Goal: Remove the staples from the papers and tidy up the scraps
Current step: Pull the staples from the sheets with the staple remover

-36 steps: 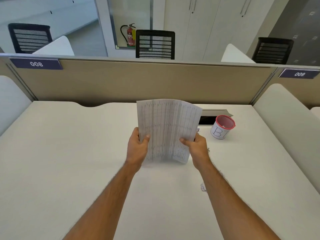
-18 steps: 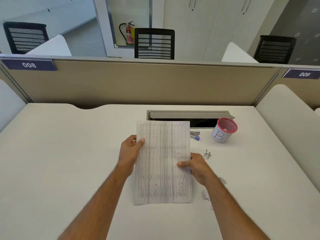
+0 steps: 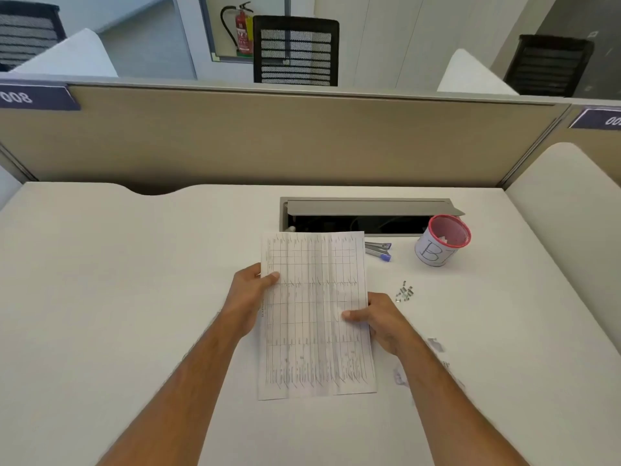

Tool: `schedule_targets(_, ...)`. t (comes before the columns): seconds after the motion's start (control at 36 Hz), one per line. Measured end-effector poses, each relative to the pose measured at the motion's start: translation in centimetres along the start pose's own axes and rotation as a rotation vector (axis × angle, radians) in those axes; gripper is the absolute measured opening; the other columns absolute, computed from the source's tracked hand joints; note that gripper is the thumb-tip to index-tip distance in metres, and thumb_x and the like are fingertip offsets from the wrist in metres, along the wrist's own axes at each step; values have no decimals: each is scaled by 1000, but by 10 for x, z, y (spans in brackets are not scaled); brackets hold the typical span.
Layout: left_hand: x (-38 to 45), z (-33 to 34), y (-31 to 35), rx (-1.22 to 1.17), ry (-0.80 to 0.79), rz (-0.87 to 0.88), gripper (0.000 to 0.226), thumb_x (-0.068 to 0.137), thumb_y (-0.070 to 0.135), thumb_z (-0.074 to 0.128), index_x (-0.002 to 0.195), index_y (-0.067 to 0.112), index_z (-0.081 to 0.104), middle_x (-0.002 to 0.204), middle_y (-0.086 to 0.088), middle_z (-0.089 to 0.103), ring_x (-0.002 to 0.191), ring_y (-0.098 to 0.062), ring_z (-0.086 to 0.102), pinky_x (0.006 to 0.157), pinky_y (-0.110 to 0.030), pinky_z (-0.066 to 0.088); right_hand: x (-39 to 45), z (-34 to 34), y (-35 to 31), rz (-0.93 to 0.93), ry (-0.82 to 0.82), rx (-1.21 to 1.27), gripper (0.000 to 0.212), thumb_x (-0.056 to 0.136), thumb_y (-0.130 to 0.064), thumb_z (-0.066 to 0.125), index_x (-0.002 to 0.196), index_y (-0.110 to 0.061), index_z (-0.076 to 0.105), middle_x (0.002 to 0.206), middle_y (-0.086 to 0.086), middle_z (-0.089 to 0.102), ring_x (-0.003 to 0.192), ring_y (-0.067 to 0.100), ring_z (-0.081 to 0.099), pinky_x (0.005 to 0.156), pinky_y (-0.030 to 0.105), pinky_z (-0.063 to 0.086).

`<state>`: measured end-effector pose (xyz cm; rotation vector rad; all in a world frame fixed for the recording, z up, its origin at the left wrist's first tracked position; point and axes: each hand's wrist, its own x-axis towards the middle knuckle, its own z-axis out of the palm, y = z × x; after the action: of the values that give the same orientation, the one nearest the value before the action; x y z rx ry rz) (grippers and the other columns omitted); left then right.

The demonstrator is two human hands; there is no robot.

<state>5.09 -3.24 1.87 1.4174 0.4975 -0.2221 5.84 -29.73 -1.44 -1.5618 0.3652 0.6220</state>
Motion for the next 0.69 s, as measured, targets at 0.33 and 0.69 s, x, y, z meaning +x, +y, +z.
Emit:
schedule_targets(0.33, 15, -1, -16, 24, 120, 9, 27, 99, 9, 64, 125, 9, 71, 111, -3, 79, 101, -22, 77, 92, -46, 61, 43, -11, -41, -305, 491, -264, 9, 95, -16, 66, 88, -14, 71, 82, 3, 74, 76, 23, 70, 68, 35, 60)
schedule_targets(0.69, 19, -6, -15, 1, 112, 1, 26, 99, 8, 64, 124, 11, 72, 111, -1, 80, 102, -21, 77, 93, -46, 61, 97, -19, -53, -455, 593, -1223, 47, 95, -20, 65, 140, -19, 53, 137, 6, 59, 128, 29, 47, 103, 45, 40)
